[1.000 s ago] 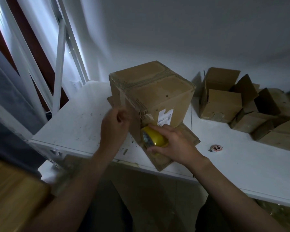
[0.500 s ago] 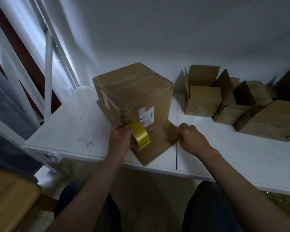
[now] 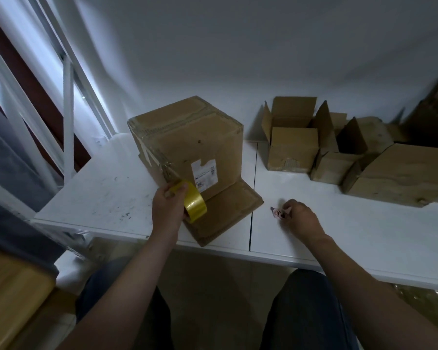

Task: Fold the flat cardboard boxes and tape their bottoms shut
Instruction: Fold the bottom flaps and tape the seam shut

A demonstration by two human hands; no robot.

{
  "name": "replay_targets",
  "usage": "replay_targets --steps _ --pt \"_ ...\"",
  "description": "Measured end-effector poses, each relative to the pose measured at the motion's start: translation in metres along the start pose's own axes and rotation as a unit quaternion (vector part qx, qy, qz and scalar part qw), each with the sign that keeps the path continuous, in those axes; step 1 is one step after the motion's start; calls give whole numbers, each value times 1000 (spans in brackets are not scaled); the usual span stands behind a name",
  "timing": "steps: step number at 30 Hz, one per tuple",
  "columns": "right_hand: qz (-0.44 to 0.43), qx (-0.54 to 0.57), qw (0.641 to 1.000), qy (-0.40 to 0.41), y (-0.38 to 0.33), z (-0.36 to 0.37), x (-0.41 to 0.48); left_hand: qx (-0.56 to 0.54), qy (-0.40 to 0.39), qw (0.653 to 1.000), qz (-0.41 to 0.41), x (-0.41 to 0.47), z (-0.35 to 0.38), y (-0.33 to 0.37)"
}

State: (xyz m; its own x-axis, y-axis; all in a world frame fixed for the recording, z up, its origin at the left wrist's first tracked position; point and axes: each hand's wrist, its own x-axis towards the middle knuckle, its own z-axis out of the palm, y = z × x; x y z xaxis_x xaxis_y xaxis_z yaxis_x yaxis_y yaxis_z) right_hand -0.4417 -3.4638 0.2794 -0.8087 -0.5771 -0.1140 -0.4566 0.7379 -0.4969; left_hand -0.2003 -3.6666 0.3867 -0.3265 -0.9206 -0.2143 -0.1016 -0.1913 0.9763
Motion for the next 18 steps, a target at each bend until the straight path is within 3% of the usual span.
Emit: replay_targets --steps 3,10,18 --pt "10 65 998 -13 -4 -1 -6 -7 10 1000 -7 1 0 -2" --pt "-125 188 974 38 -50 -25 -20 -55 11 998 -38 6 -3 -4" --pt "-185 237 954 -5 -132 -61 -40 -82 -11 994 -66 11 -9 4"
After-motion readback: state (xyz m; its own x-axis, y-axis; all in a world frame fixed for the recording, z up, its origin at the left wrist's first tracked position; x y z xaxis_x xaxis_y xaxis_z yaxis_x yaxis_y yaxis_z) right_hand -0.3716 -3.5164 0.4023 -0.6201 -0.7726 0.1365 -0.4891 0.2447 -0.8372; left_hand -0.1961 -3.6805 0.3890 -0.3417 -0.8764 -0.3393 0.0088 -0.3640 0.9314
